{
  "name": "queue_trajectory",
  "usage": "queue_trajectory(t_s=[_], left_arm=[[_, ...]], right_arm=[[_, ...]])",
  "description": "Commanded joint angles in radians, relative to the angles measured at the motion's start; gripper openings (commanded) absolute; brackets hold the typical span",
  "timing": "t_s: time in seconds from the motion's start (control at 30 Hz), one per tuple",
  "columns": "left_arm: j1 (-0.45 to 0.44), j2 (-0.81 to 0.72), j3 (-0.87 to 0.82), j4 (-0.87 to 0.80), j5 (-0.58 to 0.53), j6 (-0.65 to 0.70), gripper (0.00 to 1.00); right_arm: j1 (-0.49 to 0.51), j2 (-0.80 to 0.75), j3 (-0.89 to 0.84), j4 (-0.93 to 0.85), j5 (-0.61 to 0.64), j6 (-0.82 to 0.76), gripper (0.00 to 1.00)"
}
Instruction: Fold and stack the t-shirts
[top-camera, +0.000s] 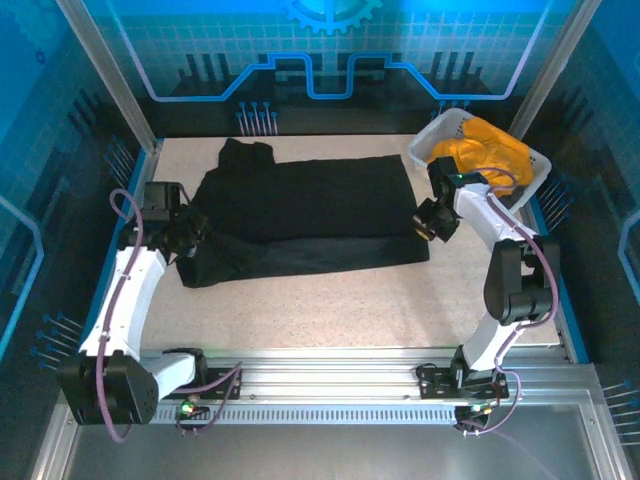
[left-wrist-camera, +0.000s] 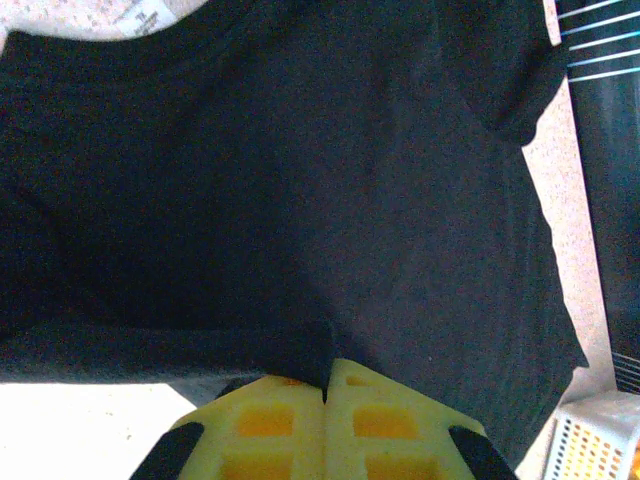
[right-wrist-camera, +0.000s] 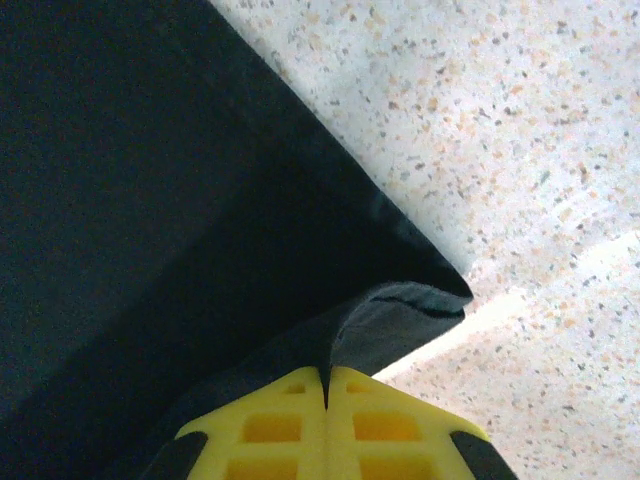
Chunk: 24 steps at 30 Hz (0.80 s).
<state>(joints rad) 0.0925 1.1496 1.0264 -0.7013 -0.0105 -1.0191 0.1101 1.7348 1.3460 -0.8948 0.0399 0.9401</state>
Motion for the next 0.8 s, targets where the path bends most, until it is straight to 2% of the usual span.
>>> queue_trajectory(t_s=[0.0, 0.4, 0.77], left_arm=[[0.03, 0.013, 0.034, 0.043, 0.004, 0.057, 0.0], [0.059, 0.147, 0.071, 0.17, 0.033, 0.143, 0.0], [0.059, 0.371, 0.2, 0.219, 0.057, 0.265, 0.0]], right_arm=[[-0.015, 0.035, 0.053, -0.036, 0.025, 0.015, 0.0], [-0.015, 0.125, 0.135, -0.032, 0.017, 0.022, 0.0], [-0.014, 0.237, 0.223, -0.047, -0.002, 0.008, 0.0]])
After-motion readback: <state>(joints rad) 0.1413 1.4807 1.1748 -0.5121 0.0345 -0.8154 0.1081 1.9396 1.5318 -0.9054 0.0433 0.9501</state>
